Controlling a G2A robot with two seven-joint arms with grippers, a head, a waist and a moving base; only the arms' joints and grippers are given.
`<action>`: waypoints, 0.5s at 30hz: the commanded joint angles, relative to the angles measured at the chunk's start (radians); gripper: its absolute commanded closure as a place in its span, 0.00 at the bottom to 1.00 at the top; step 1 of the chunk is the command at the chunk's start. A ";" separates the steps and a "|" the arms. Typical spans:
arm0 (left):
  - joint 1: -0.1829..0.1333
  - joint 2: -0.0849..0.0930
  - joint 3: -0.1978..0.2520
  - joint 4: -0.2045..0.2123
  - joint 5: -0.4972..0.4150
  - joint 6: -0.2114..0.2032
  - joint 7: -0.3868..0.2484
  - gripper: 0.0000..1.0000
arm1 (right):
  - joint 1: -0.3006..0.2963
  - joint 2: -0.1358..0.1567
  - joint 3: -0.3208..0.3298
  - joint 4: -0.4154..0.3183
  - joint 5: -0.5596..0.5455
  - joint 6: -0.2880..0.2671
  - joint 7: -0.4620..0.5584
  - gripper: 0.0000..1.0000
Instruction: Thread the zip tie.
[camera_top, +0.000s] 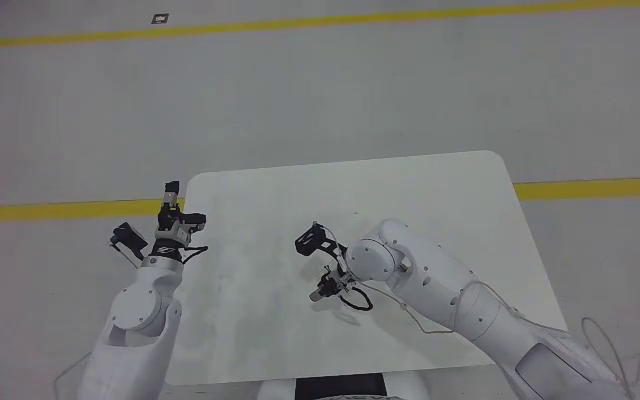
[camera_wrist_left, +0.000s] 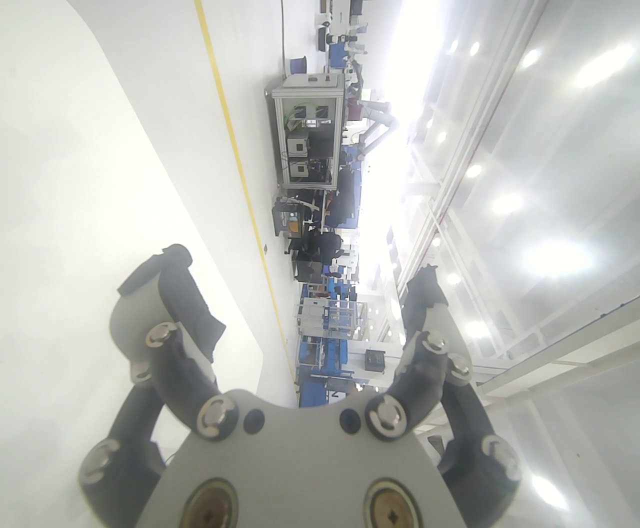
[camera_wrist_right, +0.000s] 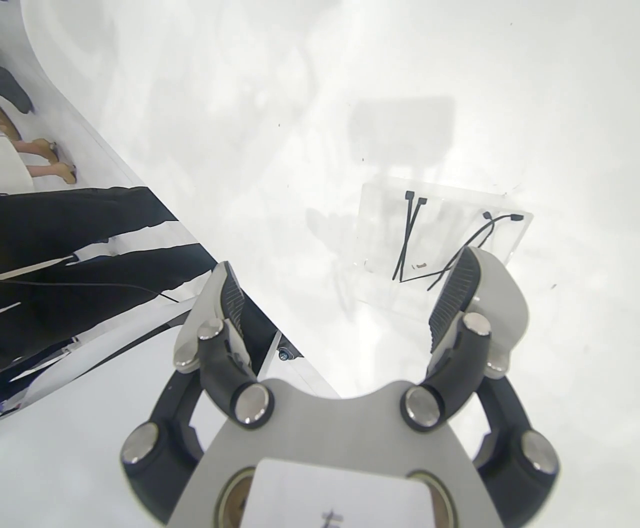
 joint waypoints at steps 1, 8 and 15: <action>0.000 0.000 0.000 0.000 0.000 0.000 0.000 0.00 | -0.003 0.000 0.001 0.001 0.001 0.000 -0.008 0.00; 0.000 0.000 0.000 0.000 0.000 0.000 0.000 0.00 | -0.014 0.004 0.008 0.004 -0.011 -0.012 -0.030 0.00; 0.000 0.000 0.000 0.000 0.000 0.000 0.000 0.00 | -0.027 0.006 0.013 0.007 -0.018 -0.021 -0.060 0.00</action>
